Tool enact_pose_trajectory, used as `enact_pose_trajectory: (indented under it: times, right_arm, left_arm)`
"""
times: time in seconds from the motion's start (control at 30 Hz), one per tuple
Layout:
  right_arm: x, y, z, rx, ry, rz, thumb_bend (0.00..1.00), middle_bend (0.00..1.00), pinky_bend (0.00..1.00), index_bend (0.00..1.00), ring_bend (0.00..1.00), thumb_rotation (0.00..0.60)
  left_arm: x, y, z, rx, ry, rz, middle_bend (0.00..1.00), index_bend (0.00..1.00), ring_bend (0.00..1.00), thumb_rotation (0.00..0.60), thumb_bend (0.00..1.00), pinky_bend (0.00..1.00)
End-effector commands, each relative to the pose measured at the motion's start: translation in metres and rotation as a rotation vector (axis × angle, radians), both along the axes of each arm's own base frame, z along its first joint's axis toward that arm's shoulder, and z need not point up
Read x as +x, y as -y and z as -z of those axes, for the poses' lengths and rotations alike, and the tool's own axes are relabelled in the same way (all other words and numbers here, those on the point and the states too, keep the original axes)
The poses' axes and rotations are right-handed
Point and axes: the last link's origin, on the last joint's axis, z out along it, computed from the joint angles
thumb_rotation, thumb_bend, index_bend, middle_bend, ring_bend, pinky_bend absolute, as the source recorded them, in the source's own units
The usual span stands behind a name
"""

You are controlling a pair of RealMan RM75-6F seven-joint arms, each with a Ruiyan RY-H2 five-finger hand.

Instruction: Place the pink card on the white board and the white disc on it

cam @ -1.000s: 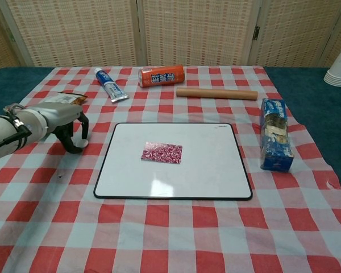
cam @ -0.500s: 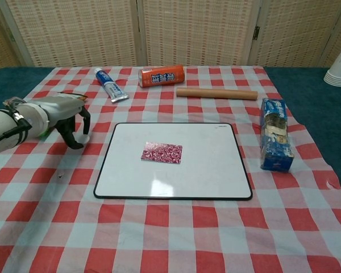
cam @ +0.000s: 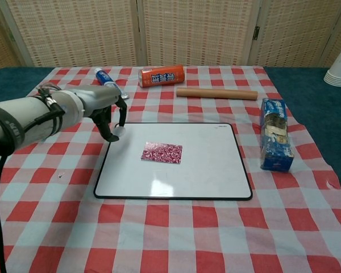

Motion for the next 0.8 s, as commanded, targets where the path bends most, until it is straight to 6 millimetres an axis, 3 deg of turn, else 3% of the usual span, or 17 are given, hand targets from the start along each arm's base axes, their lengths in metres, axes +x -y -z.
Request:
enact_pose_trajectory:
  times: [0.03,0.13,0.37,0.6,0.8]
  right_arm:
    - [-0.001,0.0,-0.002,-0.002,0.004,0.0,0.05,0.01,0.01,0.0,0.0,0.6]
    - [-0.001,0.0,-0.002,-0.001,0.004,0.0,0.05,0.01,0.01,0.0,0.0,0.6]
    - [-0.002,0.001,-0.002,0.006,0.009,0.005,0.05,0.01,0.01,0.0,0.0,0.6]
    - [-0.003,0.002,-0.003,0.004,0.011,0.009,0.05,0.01,0.01,0.0,0.0,0.6]
    - [-0.004,0.001,-0.006,-0.005,0.018,0.008,0.05,0.01,0.01,0.0,0.0,0.6]
  left_arm:
    - [0.016,0.003,0.007,-0.011,0.02,0.011,1.0,0.5,1.0,0.6,0.28,1.0]
    - [0.018,0.004,0.008,-0.011,0.024,0.011,1.0,0.5,1.0,0.6,0.28,1.0]
    - [0.043,0.01,0.03,-0.034,0.064,0.019,1.0,0.5,1.0,0.6,0.28,1.0]
    - [0.065,0.013,0.039,-0.042,0.082,0.025,1.0,0.5,1.0,0.6,0.28,1.0]
    - [0.067,0.013,0.045,-0.053,0.069,0.015,1.0,0.5,1.0,0.6,0.28,1.0]
